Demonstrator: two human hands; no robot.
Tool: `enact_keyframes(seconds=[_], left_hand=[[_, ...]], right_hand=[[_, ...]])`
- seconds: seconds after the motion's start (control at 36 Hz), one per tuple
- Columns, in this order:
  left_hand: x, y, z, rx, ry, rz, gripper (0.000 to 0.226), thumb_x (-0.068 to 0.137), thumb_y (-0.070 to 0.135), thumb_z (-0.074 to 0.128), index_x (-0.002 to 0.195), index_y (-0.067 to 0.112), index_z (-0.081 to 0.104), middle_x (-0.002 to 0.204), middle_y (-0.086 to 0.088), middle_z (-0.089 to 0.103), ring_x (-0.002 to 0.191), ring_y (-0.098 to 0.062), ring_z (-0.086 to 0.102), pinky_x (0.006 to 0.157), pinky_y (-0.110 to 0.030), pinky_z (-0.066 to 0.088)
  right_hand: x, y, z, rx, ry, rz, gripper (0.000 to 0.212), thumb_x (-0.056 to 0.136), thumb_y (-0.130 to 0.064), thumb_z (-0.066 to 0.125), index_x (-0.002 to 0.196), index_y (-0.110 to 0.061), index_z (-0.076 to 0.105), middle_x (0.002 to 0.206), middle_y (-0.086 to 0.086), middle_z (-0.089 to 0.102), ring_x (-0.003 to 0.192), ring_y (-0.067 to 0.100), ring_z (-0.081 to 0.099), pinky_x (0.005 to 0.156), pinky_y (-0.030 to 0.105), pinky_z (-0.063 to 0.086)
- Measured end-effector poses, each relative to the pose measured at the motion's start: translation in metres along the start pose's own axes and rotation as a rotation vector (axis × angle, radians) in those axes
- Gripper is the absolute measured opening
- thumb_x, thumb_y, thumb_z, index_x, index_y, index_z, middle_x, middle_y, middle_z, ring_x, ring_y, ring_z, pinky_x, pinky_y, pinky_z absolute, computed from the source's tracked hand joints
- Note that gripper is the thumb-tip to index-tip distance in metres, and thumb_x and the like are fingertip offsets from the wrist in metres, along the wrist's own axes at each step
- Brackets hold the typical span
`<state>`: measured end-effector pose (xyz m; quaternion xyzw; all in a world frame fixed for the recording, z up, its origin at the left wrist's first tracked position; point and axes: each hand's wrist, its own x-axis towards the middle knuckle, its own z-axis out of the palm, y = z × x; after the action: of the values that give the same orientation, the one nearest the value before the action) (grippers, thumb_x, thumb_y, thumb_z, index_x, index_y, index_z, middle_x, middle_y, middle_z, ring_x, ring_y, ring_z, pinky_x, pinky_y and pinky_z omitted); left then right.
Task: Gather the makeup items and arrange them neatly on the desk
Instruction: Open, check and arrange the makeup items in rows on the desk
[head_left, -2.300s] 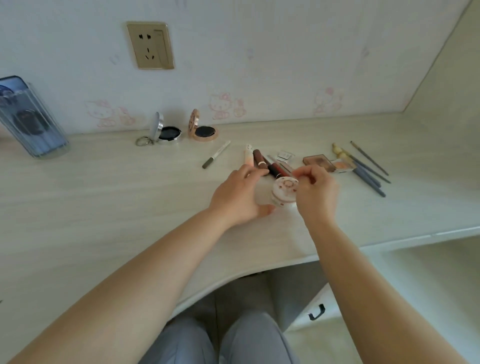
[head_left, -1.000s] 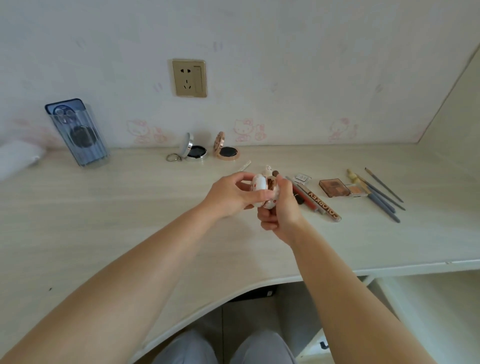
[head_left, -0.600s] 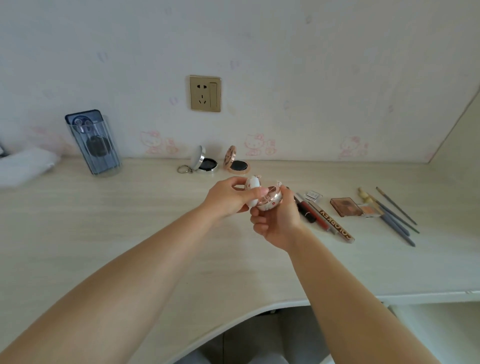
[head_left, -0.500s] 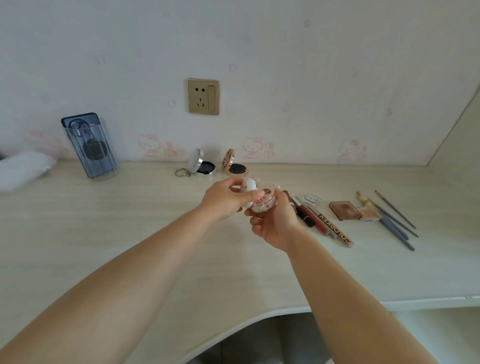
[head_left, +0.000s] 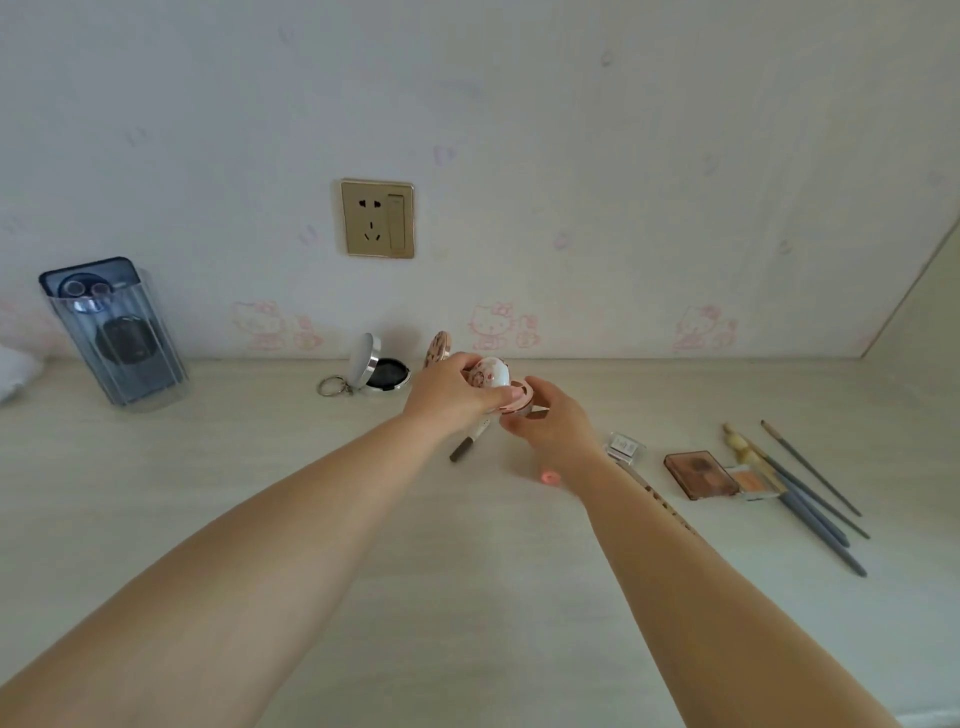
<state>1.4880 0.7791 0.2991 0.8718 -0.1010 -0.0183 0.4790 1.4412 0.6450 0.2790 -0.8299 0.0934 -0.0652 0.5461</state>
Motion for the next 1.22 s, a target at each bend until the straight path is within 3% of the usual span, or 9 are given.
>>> enact_keyframes(seconds=[0.08,0.19,0.31,0.36,0.5,0.75,0.86,1.08,1.22], left_hand=[[0.015,0.002,0.003,-0.002,-0.004,0.002,0.080,0.066,0.047,0.079,0.135,0.027,0.043,0.131,0.002,0.052,0.117,-0.016,0.053,0.100,-0.033,0.044],[0.039,0.005,0.004,0.048,-0.023,0.060,0.073,0.068,0.049,0.077,0.132,0.030,0.047,0.115,0.005,0.056,0.116,-0.013,0.049,0.103,-0.031,0.039],[0.065,0.007,0.005,0.189,-0.089,0.095,0.082,0.059,0.063,0.070,0.131,0.030,0.049,0.130,0.006,0.055,0.123,-0.015,0.047,0.107,-0.036,0.034],[0.074,0.005,0.005,0.218,-0.115,0.101,0.082,0.060,0.060,0.070,0.133,0.026,0.049,0.132,0.004,0.054,0.124,-0.016,0.047,0.107,-0.035,0.035],[0.090,-0.003,0.009,0.227,-0.112,0.135,0.060,0.072,0.042,0.075,0.125,0.024,0.055,0.125,0.003,0.058,0.116,-0.017,0.052,0.101,-0.034,0.039],[0.114,-0.015,0.018,0.244,-0.092,0.173,0.066,0.066,0.044,0.078,0.125,0.029,0.055,0.121,0.004,0.061,0.108,-0.016,0.056,0.097,-0.034,0.044],[0.121,-0.016,0.026,0.306,-0.081,0.227,0.065,0.067,0.047,0.077,0.125,0.027,0.057,0.118,0.005,0.062,0.107,-0.014,0.056,0.081,-0.023,0.035],[0.130,-0.014,0.036,0.431,-0.104,0.261,0.043,0.070,0.049,0.073,0.102,0.021,0.064,0.089,0.006,0.059,0.084,-0.014,0.052,0.062,-0.026,0.032],[0.139,-0.015,0.043,0.437,-0.120,0.254,0.043,0.071,0.047,0.073,0.103,0.020,0.063,0.097,0.004,0.063,0.089,-0.017,0.055,0.070,-0.029,0.040]], right_hand=[[0.016,-0.001,0.001,-0.055,0.054,-0.027,0.056,0.081,-0.022,0.072,0.131,-0.018,0.049,0.113,-0.006,0.058,0.090,0.009,0.054,0.076,0.020,0.038],[0.042,0.001,-0.001,-0.067,0.084,-0.041,0.049,0.078,-0.024,0.075,0.123,-0.020,0.055,0.111,-0.005,0.062,0.087,0.008,0.056,0.065,0.014,0.038],[0.066,0.006,-0.003,-0.093,0.106,-0.038,0.049,0.076,-0.024,0.076,0.120,-0.020,0.056,0.110,-0.005,0.063,0.087,0.008,0.057,0.065,0.014,0.038],[0.074,0.009,-0.004,-0.112,0.105,-0.028,0.051,0.076,-0.025,0.077,0.122,-0.021,0.055,0.110,-0.005,0.062,0.089,0.009,0.056,0.069,0.018,0.038],[0.092,0.016,-0.002,-0.180,0.089,0.019,0.060,0.076,-0.030,0.076,0.129,-0.019,0.050,0.111,-0.004,0.061,0.097,0.011,0.055,0.077,0.022,0.038],[0.118,0.021,0.001,-0.292,0.060,0.073,0.061,0.077,-0.032,0.073,0.131,-0.019,0.047,0.119,-0.001,0.061,0.109,0.017,0.057,0.081,0.025,0.043],[0.124,0.024,-0.004,-0.355,0.073,0.085,0.042,0.077,-0.034,0.069,0.115,-0.020,0.057,0.104,-0.001,0.065,0.096,0.018,0.059,0.072,0.028,0.045],[0.132,0.031,-0.008,-0.464,0.040,0.062,0.022,0.077,-0.031,0.068,0.095,-0.018,0.068,0.095,0.001,0.068,0.090,0.020,0.063,0.069,0.030,0.046],[0.141,0.042,-0.007,-0.435,0.064,0.066,0.023,0.071,-0.036,0.071,0.087,-0.019,0.069,0.093,0.005,0.068,0.089,0.023,0.063,0.070,0.033,0.049]])
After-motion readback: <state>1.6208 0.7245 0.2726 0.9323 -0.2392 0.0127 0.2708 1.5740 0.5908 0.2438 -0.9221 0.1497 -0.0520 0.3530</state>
